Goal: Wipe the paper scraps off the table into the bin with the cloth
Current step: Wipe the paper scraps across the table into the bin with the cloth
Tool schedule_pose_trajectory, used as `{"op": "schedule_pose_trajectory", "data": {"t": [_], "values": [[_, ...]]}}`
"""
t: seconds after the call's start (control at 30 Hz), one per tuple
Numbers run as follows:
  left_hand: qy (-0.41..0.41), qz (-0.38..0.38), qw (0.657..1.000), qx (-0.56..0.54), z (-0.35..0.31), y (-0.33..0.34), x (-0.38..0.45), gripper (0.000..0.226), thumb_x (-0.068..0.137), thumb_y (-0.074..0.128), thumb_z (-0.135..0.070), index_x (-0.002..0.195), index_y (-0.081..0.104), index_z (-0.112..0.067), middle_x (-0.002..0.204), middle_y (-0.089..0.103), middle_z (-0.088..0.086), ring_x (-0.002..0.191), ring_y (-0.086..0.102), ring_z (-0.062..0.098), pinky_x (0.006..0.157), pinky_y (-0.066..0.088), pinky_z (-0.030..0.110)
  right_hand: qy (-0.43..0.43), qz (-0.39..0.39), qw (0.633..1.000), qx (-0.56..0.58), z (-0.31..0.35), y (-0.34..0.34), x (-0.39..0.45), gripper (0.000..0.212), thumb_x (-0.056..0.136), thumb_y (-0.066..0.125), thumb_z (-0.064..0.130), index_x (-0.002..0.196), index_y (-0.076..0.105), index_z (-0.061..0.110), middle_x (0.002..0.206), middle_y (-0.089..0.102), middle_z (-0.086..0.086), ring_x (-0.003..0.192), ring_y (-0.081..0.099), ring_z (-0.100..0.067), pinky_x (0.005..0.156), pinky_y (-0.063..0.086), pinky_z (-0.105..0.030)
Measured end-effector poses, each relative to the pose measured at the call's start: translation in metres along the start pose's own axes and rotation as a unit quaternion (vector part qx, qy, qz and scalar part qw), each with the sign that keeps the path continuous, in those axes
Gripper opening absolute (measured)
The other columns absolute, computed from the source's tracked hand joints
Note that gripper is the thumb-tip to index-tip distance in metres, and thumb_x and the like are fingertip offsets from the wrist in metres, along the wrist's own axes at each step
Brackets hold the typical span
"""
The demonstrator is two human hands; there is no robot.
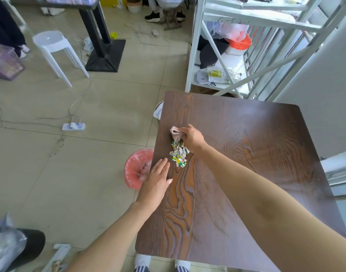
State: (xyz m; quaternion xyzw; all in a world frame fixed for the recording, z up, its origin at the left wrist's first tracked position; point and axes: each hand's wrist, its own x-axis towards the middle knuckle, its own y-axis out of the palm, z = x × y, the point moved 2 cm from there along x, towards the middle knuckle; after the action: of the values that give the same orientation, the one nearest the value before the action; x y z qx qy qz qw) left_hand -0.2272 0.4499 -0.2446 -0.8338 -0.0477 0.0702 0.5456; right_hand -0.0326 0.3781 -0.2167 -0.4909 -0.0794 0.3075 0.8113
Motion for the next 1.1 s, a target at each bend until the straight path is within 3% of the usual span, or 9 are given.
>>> {"op": "schedule_pose_trajectory", "data": {"t": [0.1, 0.2, 0.27, 0.37, 0.53, 0.7, 0.83, 0.93, 1.1], "values": [[0.001, 0.005, 1.000, 0.000, 0.001, 0.001, 0.000, 0.058, 0.099, 0.043, -0.030, 0.149, 0.022, -0.009, 0.161, 0.014, 0.002, 0.149, 0.010, 0.014, 0.122, 0.009, 0.027, -0.026, -0.043, 0.999, -0.006, -0.008, -0.016, -0.011, 0.026, 0.090, 0.043, 0.000, 0.101, 0.067, 0.006, 0.092, 0.054, -0.015, 0.089, 0.056, -0.033, 0.068, 0.045, -0.034], [0.001, 0.002, 1.000, -0.008, 0.001, 0.000, -0.001, 0.058, 0.099, 0.043, -0.029, 0.149, 0.021, -0.010, 0.161, 0.014, 0.001, 0.149, 0.009, 0.013, 0.118, 0.003, 0.024, 0.049, -0.110, 0.993, -0.001, -0.025, -0.034, -0.035, 0.024, 0.091, 0.041, 0.005, 0.098, 0.064, 0.007, 0.087, 0.048, -0.006, 0.082, 0.055, -0.029, 0.064, 0.036, -0.029], [0.000, 0.000, 1.000, -0.014, 0.000, -0.002, -0.002, 0.058, 0.099, 0.043, -0.028, 0.149, 0.021, -0.010, 0.161, 0.014, 0.001, 0.149, 0.008, 0.014, 0.116, 0.001, 0.023, 0.123, -0.124, 0.985, -0.001, -0.037, -0.039, -0.061, 0.023, 0.091, 0.040, 0.007, 0.095, 0.063, 0.006, 0.089, 0.055, -0.009, 0.087, 0.058, -0.034, 0.066, 0.038, -0.030], [0.004, 0.005, 1.000, -0.014, -0.001, -0.006, -0.003, 0.058, 0.098, 0.044, -0.026, 0.149, 0.022, -0.009, 0.161, 0.015, 0.003, 0.149, 0.009, 0.015, 0.115, -0.002, 0.024, 0.261, -0.116, 0.957, 0.055, -0.038, -0.023, -0.102, 0.025, 0.092, 0.040, 0.009, 0.104, 0.062, 0.003, 0.107, 0.063, -0.020, 0.091, 0.062, -0.039, 0.078, 0.047, -0.039], [0.018, 0.001, 1.000, 0.012, 0.003, -0.011, -0.012, 0.057, 0.097, 0.046, -0.029, 0.147, 0.027, -0.009, 0.159, 0.022, 0.003, 0.148, 0.014, 0.016, 0.114, -0.004, 0.026, 0.356, -0.143, 0.909, 0.163, 0.013, 0.027, -0.126, 0.031, 0.095, 0.037, 0.009, 0.124, 0.047, 0.005, 0.121, 0.048, -0.020, 0.100, 0.057, -0.042, 0.085, 0.043, -0.040], [0.034, -0.004, 0.999, 0.006, 0.007, -0.011, -0.018, 0.056, 0.099, 0.042, -0.030, 0.147, 0.026, -0.007, 0.159, 0.022, 0.004, 0.148, 0.014, 0.017, 0.119, 0.006, 0.026, 0.387, -0.148, 0.887, 0.203, 0.037, 0.034, -0.097, 0.046, 0.088, 0.053, 0.005, 0.132, 0.040, 0.009, 0.127, 0.045, -0.018, 0.106, 0.057, -0.042, 0.093, 0.045, -0.041], [0.041, 0.003, 0.999, 0.007, 0.007, -0.012, -0.015, 0.055, 0.099, 0.042, -0.028, 0.146, 0.027, -0.004, 0.157, 0.024, 0.008, 0.148, 0.016, 0.020, 0.121, 0.011, 0.030, 0.394, -0.187, 0.872, 0.223, 0.051, 0.035, -0.079, 0.038, 0.089, 0.045, 0.003, 0.126, 0.042, 0.008, 0.127, 0.044, -0.020, 0.102, 0.057, -0.043, 0.088, 0.045, -0.039], [0.048, 0.013, 0.999, 0.022, 0.009, -0.012, -0.013, 0.056, 0.099, 0.042, -0.028, 0.145, 0.027, -0.001, 0.157, 0.024, 0.011, 0.148, 0.017, 0.022, 0.122, 0.014, 0.031, 0.390, -0.191, 0.873, 0.223, 0.055, 0.036, -0.064, 0.037, 0.088, 0.047, 0.002, 0.125, 0.042, 0.010, 0.126, 0.043, -0.019, 0.101, 0.058, -0.041, 0.080, 0.041, -0.033], [0.042, 0.016, 0.999, 0.011, 0.012, -0.009, -0.011, 0.058, 0.098, 0.043, -0.030, 0.147, 0.024, -0.005, 0.159, 0.019, 0.009, 0.148, 0.015, 0.020, 0.123, 0.015, 0.031, 0.378, -0.164, 0.888, 0.203, 0.053, 0.032, -0.037, 0.037, 0.087, 0.049, 0.003, 0.123, 0.045, 0.014, 0.124, 0.044, -0.015, 0.099, 0.059, -0.039, 0.079, 0.041, -0.031]]}}
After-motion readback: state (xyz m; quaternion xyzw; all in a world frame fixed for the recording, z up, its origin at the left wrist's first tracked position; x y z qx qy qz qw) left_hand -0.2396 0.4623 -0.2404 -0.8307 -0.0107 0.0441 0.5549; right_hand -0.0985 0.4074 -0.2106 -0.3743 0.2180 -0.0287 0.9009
